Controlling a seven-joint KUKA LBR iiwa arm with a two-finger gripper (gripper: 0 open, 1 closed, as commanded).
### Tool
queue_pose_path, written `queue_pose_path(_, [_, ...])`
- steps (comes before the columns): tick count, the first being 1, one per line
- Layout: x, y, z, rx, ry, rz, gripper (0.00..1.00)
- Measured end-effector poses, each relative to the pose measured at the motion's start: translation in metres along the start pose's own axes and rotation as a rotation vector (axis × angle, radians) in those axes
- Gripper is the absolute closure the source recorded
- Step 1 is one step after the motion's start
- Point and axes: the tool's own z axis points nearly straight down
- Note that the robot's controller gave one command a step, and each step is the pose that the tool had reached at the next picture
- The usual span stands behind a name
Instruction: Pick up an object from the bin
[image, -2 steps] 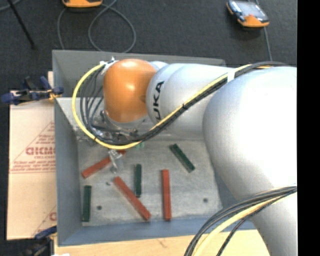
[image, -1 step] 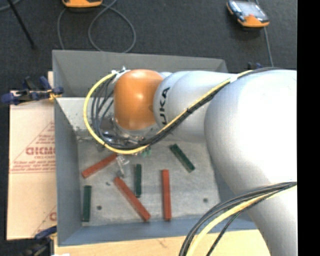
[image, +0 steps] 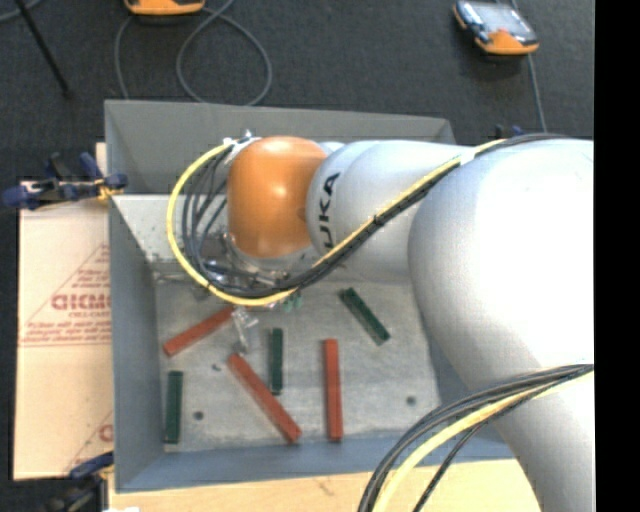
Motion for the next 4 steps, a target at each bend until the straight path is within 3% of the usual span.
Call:
queue_pose_path(1, [0.0, 0.0, 0.0, 0.0, 0.001, 0.002, 1.0])
queue_pose_path(2, [-0.004, -0.002, -0.062, 0.003, -0.002, 0.006, 1.0])
queue_pose_path(4, [-0.006, -0.003, -0.082, 0.001, 0.002, 0.013, 1.0])
